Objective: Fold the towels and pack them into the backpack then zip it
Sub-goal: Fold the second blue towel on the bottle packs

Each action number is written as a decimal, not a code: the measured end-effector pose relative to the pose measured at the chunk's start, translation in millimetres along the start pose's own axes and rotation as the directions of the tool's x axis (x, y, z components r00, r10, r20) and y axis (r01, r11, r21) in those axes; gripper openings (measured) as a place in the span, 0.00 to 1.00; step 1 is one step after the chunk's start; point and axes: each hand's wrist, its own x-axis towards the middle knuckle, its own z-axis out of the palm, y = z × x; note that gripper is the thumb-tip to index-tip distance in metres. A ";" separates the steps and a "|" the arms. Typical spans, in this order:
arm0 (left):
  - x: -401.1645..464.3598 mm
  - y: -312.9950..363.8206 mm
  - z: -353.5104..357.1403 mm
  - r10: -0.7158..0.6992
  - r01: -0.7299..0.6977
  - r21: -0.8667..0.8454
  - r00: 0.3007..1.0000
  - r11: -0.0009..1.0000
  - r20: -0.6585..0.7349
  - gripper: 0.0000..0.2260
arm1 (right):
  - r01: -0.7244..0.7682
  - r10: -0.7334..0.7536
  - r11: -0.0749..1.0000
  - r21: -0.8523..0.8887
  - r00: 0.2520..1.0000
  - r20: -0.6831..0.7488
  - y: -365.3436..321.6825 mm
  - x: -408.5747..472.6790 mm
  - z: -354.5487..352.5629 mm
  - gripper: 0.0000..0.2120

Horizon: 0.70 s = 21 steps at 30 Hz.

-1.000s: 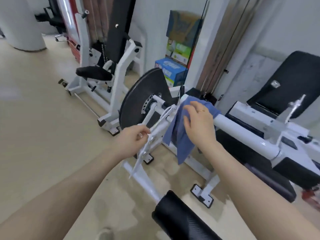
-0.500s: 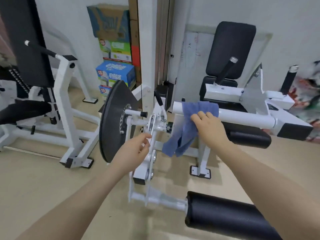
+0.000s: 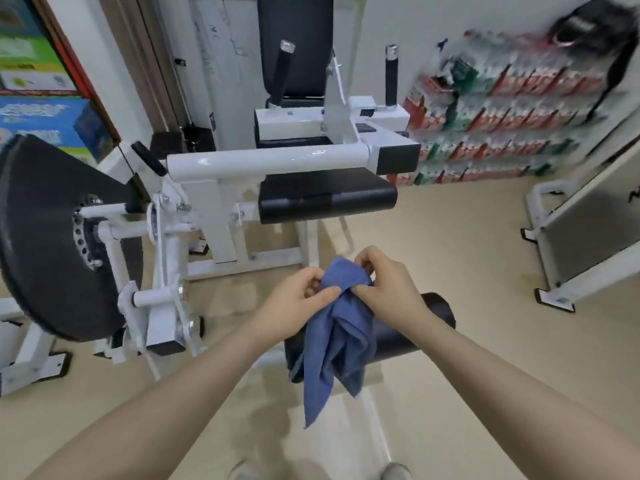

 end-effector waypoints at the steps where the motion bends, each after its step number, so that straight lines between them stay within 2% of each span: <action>1: 6.3 6.5 16.3 0.024 -0.024 0.023 1.000 0.999 -0.006 0.12 | -0.022 0.023 0.999 0.030 0.999 -0.025 12.9 -6.4 -11.9 0.07; 4: 26.4 29.0 66.3 0.120 -0.119 0.129 0.993 0.985 -0.001 0.03 | -0.041 0.044 0.998 0.042 0.995 -0.090 53.9 -28.6 -54.5 0.09; 6: 42.5 47.8 102.6 0.238 -0.234 0.280 0.971 0.931 0.020 0.03 | -0.044 0.023 0.971 -0.236 0.995 -0.092 85.2 -46.2 -86.9 0.10; 7: 51.8 59.7 123.9 0.300 -0.289 0.341 0.954 0.894 0.020 0.04 | -0.047 0.013 0.914 -0.403 0.996 -0.085 104.8 -56.6 -103.7 0.12; 9: 73.1 83.5 168.8 0.405 -0.377 0.417 0.914 0.827 0.024 0.05 | -0.044 0.020 0.829 -0.558 0.999 -0.049 147.3 -74.4 -135.9 0.17; 11: 93.3 106.4 213.6 0.454 -0.428 0.447 0.890 0.786 0.054 0.03 | -0.038 0.030 0.857 -0.513 0.999 -0.022 186.2 -88.0 -165.2 0.22; 14: 118.5 140.7 267.7 0.486 -0.490 0.448 0.864 0.748 0.133 0.02 | -0.077 0.057 0.977 -0.197 0.993 -0.106 229.6 -100.4 -212.0 0.28; 17: 145.2 168.5 304.5 0.552 -0.629 0.432 0.776 0.646 0.305 0.07 | -0.063 0.046 0.995 -0.072 0.976 -0.212 263.5 -100.7 -259.4 0.25; 21: 185.5 199.2 347.3 0.566 -0.742 0.367 0.667 0.561 0.484 0.10 | 0.031 -0.020 0.997 0.067 0.987 -0.162 300.0 -85.3 -309.5 0.17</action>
